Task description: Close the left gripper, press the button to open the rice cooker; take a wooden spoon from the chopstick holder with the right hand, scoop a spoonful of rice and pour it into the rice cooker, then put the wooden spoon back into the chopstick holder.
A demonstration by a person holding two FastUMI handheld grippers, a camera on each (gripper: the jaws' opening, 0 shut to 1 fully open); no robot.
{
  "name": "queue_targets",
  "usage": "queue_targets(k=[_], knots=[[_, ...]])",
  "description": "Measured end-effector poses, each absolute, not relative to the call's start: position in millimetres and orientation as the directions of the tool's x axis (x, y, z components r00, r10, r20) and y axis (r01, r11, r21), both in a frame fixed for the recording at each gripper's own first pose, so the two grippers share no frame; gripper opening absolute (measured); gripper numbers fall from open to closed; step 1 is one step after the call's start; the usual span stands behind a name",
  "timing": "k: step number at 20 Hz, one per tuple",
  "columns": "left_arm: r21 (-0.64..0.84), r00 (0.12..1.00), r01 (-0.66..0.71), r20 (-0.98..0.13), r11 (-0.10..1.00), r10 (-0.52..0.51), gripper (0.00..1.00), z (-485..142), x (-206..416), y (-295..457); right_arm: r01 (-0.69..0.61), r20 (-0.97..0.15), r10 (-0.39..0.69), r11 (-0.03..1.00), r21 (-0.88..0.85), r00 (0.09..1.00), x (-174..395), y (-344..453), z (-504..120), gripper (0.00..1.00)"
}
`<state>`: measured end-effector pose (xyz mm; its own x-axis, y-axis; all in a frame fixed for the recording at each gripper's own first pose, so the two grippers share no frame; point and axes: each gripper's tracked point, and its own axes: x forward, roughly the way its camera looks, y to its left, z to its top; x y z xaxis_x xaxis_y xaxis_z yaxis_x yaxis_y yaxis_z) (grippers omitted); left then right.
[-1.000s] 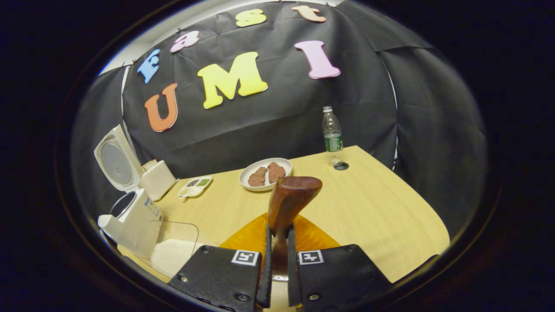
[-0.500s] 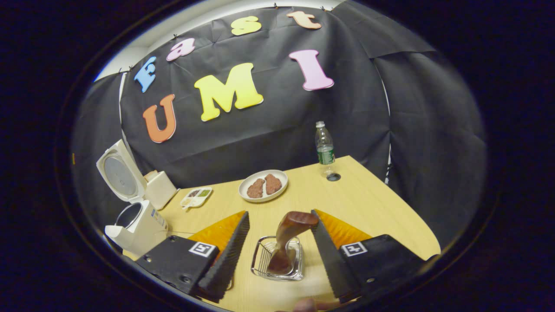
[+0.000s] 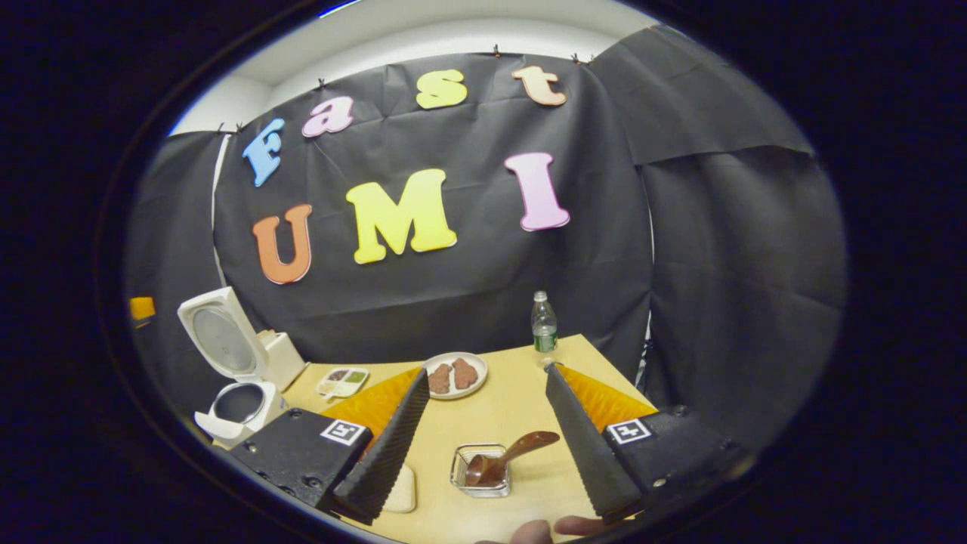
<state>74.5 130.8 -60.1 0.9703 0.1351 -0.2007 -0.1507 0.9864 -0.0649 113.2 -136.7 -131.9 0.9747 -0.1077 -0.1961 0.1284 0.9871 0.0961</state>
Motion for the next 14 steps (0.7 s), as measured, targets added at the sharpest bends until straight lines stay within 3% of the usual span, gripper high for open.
queue_targets(k=[8, 14], knots=[[-0.039, 0.977, -0.170, -0.135, 0.985, 0.164, 0.94, -23, 147, 189, 0.237, -0.115, -0.230, 0.970, 0.052, 0.966, 61, -132, -70, 0.99], [-0.041, 0.969, -0.182, -0.176, 0.983, 0.172, 0.94, -37, 213, 222, 0.325, -0.078, -0.324, 0.946, 0.001, 0.943, 18, -137, -52, 1.00]])
